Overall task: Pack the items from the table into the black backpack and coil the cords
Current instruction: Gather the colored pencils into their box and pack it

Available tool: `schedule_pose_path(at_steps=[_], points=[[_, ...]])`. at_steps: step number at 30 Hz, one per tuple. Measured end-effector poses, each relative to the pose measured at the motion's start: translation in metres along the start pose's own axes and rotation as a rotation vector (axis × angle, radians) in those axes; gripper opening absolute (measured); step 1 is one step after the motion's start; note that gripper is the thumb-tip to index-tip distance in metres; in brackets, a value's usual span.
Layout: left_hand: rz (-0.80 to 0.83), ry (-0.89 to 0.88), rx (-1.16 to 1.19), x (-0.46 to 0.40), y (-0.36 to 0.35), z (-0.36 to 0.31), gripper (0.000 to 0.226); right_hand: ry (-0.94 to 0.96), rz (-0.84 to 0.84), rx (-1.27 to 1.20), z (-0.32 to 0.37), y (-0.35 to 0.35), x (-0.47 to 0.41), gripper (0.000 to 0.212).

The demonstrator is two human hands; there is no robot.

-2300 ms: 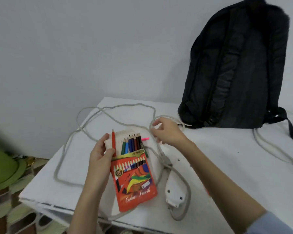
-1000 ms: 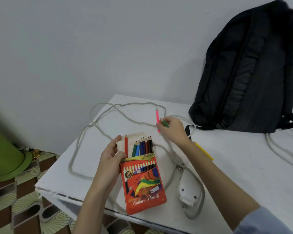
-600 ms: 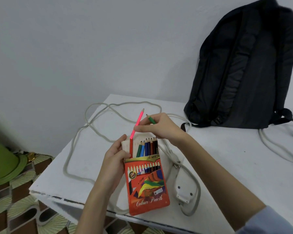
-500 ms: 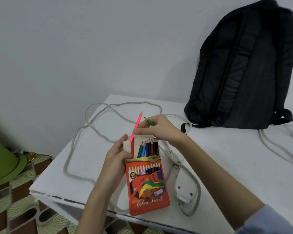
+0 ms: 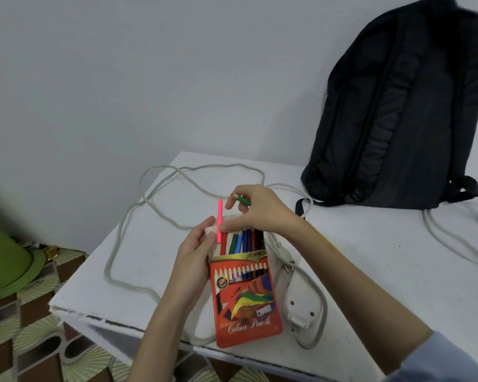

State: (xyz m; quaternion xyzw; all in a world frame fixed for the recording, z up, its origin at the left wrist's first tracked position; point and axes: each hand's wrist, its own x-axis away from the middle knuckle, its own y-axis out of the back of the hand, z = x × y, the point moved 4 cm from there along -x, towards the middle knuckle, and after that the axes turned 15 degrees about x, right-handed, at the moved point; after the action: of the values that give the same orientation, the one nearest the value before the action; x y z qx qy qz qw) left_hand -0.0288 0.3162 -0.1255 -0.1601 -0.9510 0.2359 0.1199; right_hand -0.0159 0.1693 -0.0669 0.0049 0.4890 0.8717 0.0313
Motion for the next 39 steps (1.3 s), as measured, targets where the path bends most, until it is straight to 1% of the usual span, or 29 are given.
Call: schedule_pose_path(at_steps=[3, 6, 9, 12, 14, 16, 20, 23, 27, 30, 34, 37, 39], points=[[0.012, -0.002, 0.014, -0.001, -0.001, 0.001, 0.029, 0.003, -0.018, -0.106, -0.004, 0.002, -0.001, 0.033], [0.044, 0.005, 0.037, -0.002, -0.002, 0.003, 0.027, -0.024, -0.079, -0.204, -0.009, 0.007, -0.001, 0.029], [0.072, -0.008, 0.014, -0.002, -0.004, 0.004, 0.029, -0.041, -0.060, -0.108, -0.012, 0.006, -0.003, 0.029], [0.073, -0.008, 0.018, -0.005, -0.004, 0.008, 0.027, -0.075, -0.024, 0.025, -0.015, 0.000, -0.007, 0.021], [0.057, -0.007, 0.022, -0.008, -0.004, 0.009, 0.027, -0.114, 0.001, 0.009, -0.019, -0.004, -0.008, 0.020], [0.052, -0.005, 0.017, -0.010, -0.003, 0.011, 0.024, -0.132, 0.048, 0.006, -0.021, -0.008, -0.010, 0.025], [0.044, -0.022, -0.019, -0.010, -0.004, 0.014, 0.024, -0.095, 0.073, 0.001, -0.020, -0.012, -0.010, 0.030], [0.061, -0.025, -0.025, -0.010, -0.006, 0.013, 0.026, -0.075, 0.087, -0.032, -0.019, -0.011, -0.011, 0.039], [0.064, -0.041, -0.045, -0.009, -0.006, 0.011, 0.023, -0.048, 0.120, -0.041, -0.018, -0.010, -0.012, 0.041], [0.055, -0.044, -0.071, -0.010, -0.005, 0.011, 0.029, -0.040, 0.142, -0.053, -0.019, -0.010, -0.012, 0.049], [0.049, -0.037, -0.061, -0.012, -0.005, 0.011, 0.032, 0.007, 0.109, -0.067, -0.018, -0.008, -0.012, 0.035], [0.056, -0.034, -0.015, -0.012, -0.008, 0.011, 0.029, 0.050, 0.101, 0.019, -0.015, -0.006, -0.008, 0.033], [0.062, -0.037, -0.008, -0.012, -0.009, 0.011, 0.029, 0.041, 0.052, 0.036, -0.015, -0.003, -0.008, 0.032]])
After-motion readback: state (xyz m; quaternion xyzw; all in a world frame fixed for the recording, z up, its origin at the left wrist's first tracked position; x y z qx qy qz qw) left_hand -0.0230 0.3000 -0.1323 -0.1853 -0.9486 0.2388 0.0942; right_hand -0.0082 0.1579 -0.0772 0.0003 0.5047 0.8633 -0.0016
